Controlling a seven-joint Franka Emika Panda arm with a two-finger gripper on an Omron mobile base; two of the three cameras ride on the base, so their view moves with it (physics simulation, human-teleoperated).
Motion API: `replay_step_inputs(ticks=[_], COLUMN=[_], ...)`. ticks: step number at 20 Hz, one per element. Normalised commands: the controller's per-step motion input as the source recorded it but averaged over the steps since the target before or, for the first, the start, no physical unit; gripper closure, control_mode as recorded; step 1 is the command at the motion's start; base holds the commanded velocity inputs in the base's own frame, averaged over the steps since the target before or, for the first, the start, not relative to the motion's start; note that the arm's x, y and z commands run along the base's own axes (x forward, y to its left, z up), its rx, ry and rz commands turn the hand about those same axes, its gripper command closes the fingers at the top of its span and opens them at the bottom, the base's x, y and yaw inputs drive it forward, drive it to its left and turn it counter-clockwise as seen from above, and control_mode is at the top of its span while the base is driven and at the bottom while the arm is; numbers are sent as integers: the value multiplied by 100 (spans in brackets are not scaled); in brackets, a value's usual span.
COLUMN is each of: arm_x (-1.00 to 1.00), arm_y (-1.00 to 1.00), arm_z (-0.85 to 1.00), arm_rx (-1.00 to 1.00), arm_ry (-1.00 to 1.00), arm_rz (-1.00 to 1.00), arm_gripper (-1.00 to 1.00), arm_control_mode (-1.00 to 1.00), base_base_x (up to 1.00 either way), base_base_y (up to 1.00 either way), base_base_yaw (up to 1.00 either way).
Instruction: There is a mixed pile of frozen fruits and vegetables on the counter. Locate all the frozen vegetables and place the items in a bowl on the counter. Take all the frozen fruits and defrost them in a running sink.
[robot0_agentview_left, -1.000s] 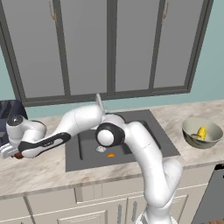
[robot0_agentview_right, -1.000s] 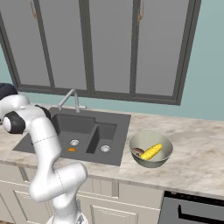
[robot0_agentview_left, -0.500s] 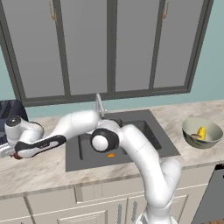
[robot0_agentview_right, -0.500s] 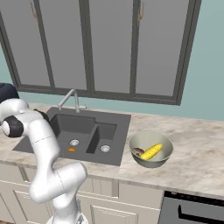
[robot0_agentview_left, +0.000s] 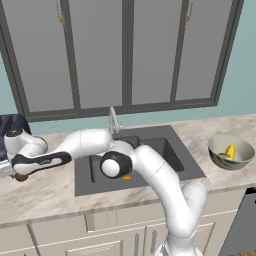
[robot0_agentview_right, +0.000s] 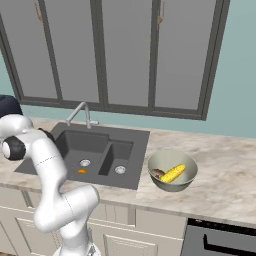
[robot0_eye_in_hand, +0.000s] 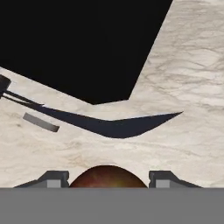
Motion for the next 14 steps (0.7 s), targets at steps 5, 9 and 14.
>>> replay_step_inputs(ticks=[5,9,14], arm_x=[-5,-7,-8], arm_y=[-18,-29,-40], arm_z=[26,36,27], arm_rx=[-2,-5,-4], arm_ry=[10,7,5], arm_rz=[-2,0,0], arm_gripper=[100,100,100], arm_control_mode=[-100,-100,-100], base_base_x=[0,0,0], base_base_y=[0,0,0], base_base_yaw=[0,0,0])
